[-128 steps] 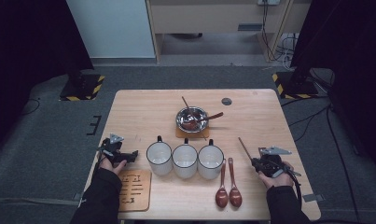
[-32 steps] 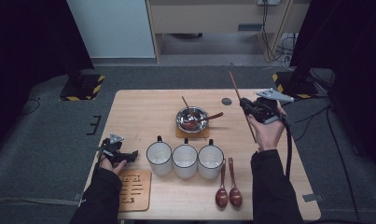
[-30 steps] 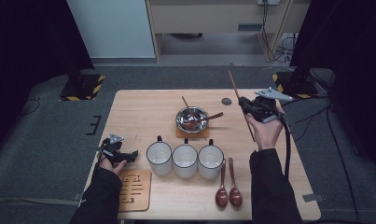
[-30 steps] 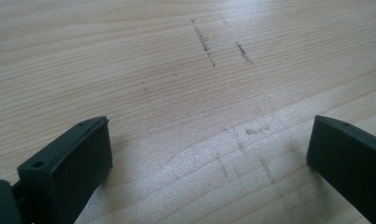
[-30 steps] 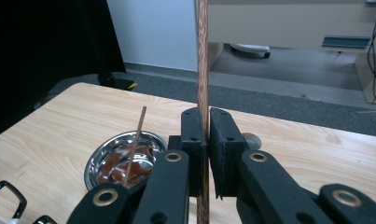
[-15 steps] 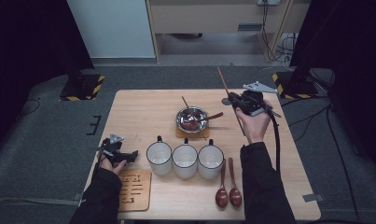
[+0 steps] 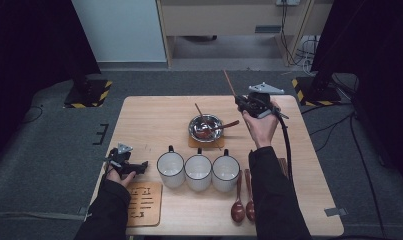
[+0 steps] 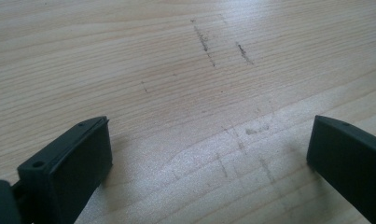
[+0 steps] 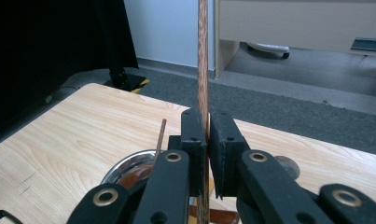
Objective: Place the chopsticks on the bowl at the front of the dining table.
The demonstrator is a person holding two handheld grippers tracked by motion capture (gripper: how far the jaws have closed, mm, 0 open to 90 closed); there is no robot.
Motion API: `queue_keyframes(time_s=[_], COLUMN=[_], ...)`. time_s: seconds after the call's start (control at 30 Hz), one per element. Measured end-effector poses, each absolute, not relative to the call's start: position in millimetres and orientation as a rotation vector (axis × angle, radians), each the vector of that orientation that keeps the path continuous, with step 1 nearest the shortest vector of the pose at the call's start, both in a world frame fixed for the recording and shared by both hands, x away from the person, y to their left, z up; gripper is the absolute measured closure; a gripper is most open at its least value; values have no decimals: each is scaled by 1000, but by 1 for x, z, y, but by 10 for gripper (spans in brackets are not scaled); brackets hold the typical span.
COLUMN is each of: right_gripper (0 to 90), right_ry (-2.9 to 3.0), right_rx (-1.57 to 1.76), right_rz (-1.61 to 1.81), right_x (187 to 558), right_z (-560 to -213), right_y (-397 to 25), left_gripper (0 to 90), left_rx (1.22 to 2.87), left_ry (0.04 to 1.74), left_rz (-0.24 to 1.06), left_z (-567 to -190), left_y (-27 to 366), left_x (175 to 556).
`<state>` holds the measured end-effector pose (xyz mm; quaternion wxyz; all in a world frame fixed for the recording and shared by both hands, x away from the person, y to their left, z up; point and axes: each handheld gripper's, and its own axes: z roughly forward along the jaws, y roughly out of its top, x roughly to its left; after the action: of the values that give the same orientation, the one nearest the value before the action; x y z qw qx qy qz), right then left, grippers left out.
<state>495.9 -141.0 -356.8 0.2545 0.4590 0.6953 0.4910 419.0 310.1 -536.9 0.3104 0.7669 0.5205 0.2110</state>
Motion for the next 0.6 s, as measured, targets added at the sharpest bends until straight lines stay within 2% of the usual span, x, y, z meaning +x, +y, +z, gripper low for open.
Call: queue_keyframes(time_s=[0.6], right_gripper=[848], right_ry=[1921], right_rx=[1241], right_rz=[1343], right_x=[523], right_z=[-367], right_y=[-111], left_gripper=[0], left_rx=[2027], left_ry=[1372], left_rz=[556], left_z=[-537], left_y=[310], left_x=[419])
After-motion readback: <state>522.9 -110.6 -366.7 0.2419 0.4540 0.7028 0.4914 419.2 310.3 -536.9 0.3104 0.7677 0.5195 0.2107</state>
